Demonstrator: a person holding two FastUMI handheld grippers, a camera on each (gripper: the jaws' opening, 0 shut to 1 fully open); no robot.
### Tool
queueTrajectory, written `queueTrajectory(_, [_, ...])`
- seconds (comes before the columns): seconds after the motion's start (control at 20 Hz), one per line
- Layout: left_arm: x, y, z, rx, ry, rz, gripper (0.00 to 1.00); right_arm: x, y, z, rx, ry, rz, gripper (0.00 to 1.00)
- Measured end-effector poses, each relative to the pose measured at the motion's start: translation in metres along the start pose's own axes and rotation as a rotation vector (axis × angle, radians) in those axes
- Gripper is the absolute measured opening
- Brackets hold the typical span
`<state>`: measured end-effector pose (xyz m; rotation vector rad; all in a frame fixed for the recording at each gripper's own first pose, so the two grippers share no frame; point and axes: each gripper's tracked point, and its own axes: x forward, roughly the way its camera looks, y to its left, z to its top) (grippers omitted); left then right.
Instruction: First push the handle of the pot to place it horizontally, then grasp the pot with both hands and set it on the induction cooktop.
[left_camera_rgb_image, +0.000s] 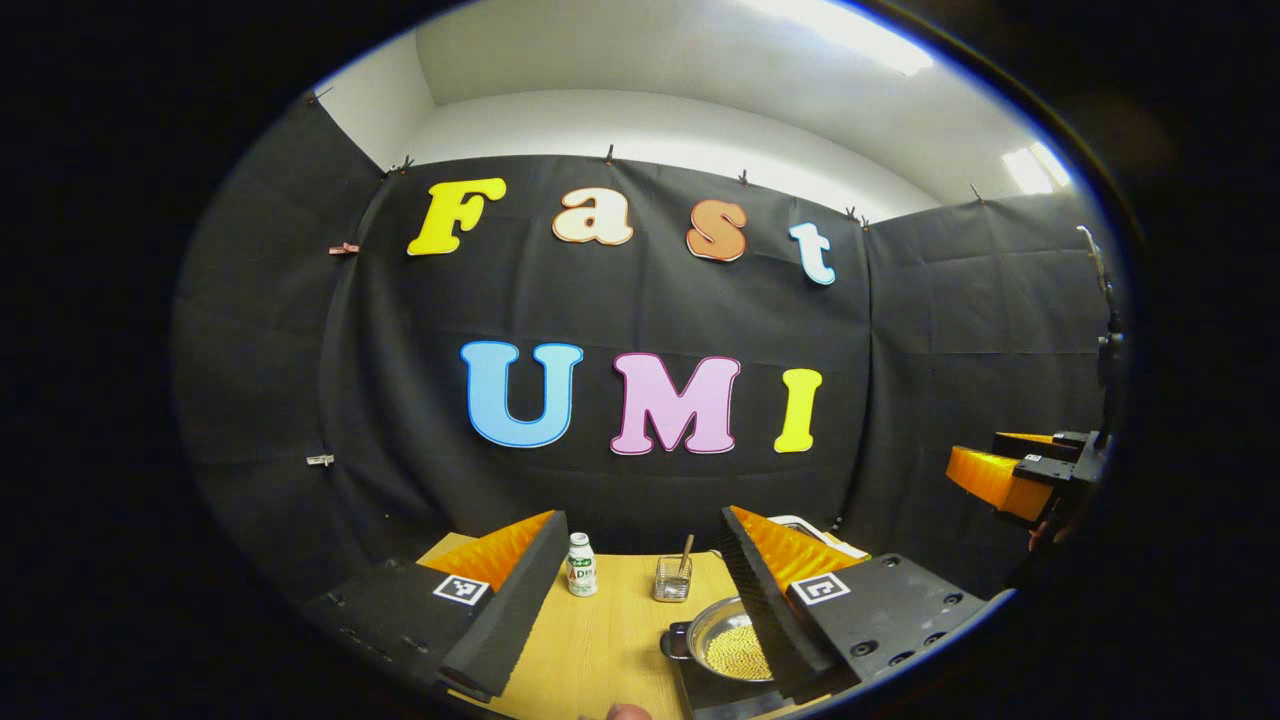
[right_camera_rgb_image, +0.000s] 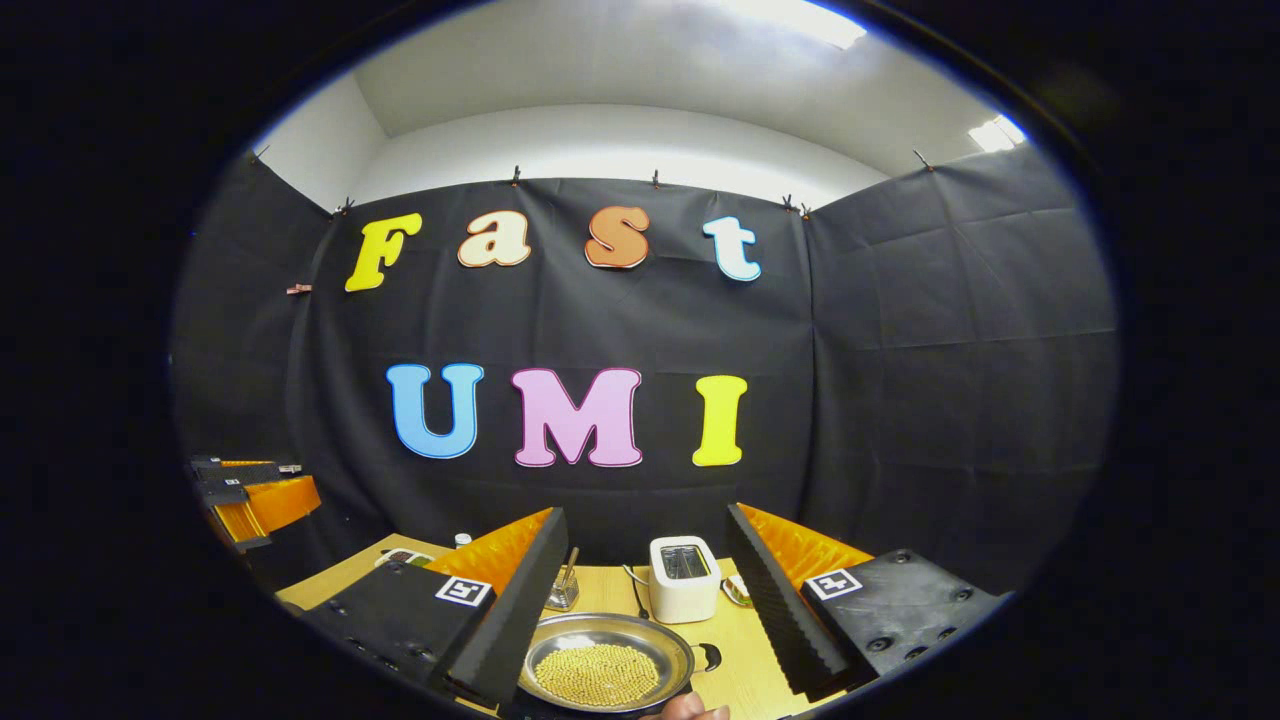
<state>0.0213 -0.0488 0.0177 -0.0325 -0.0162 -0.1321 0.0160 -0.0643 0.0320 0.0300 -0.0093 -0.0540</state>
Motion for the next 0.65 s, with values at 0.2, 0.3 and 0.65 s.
queueTrajectory(0.2, [-0.0025, 0.0028, 0.0027, -0.009, 0.011, -0.009, 0.94, -0.0010, 0.0048, -0.0020, -0.004, 0.004, 0.003, 0.98])
queueTrajectory(0.3, [-0.0024, 0.0037, 0.0023, -0.007, 0.020, -0.009, 0.94, -0.0005, 0.0064, -0.0041, -0.006, 0.011, 0.002, 0.98])
queueTrajectory(0.65, [-0.0013, 0.0070, -0.0006, 0.001, 0.039, 0.010, 0.94, -0.0017, 0.0088, -0.0067, -0.006, 0.018, 0.001, 0.98])
